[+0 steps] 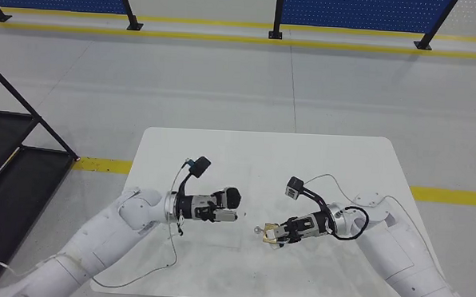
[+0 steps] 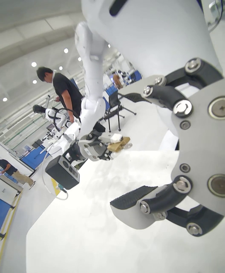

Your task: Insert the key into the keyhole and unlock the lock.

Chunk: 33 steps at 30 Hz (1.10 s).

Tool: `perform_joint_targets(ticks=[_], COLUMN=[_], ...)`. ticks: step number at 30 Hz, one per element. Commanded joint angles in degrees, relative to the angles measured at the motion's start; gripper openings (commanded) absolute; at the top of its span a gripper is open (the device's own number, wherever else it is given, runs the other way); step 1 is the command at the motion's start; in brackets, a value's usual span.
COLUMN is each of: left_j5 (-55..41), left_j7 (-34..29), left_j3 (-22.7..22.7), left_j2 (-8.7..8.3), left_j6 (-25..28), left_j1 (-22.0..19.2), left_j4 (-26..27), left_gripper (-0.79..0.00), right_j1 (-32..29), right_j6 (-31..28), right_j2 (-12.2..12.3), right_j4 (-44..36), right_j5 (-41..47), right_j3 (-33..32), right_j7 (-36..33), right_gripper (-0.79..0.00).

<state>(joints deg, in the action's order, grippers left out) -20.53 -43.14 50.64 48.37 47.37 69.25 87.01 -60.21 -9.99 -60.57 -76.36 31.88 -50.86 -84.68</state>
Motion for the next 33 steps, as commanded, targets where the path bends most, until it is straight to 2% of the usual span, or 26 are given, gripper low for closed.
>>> perform_joint_targets(ticks=[1, 3, 5, 9, 15, 22, 32, 33], left_j5=[-11.32, -15.92, -19.56, -20.57, -20.22, -19.8, -22.16, -22.47], left_j7=[-9.5, -16.07, -18.98, -22.66, -22.75, -20.59, -23.21, -23.51], left_j3=[0.69, 1.67, 2.15, 1.67, 1.58, 1.55, 0.91, 0.74], left_j2=[-0.63, -1.11, -1.23, -1.03, -0.99, -0.72, 0.54, 0.77], left_j6=[-6.82, -12.47, -15.74, -21.63, -21.76, -21.97, -18.48, -17.75], left_j1=[-0.89, -1.89, -1.8, -2.5, -2.59, -1.44, -0.81, -1.07], left_j4=[0.13, -0.27, -1.16, -2.85, -3.03, -2.49, -4.17, -4.42], left_gripper=[0.0, 0.0, 0.0, 0.0, 0.0, 0.0, 0.0, -0.04], right_j1=[0.0, 0.0, 0.0, 0.0, 0.01, 3.88, 8.52, 8.79], right_j6=[0.0, 0.0, 0.0, 0.0, 0.55, 3.59, 3.82, 3.67], right_j2=[0.0, 0.0, 0.0, 0.0, -0.02, -0.41, -2.06, -2.24], right_j4=[0.0, 0.0, 0.0, 0.0, -1.98, -4.98, -1.17, -0.62], right_j5=[0.0, 0.0, 0.0, 0.0, -0.96, -3.79, -1.94, -1.51], right_j3=[0.0, 0.0, 0.0, 0.0, 0.02, 0.89, 3.87, 4.15], right_j7=[0.0, 0.0, 0.0, 0.0, 1.56, 1.43, 0.61, 0.51], right_gripper=[-0.785, -0.785, -0.785, -0.785, -0.785, -0.785, -0.785, -0.785])
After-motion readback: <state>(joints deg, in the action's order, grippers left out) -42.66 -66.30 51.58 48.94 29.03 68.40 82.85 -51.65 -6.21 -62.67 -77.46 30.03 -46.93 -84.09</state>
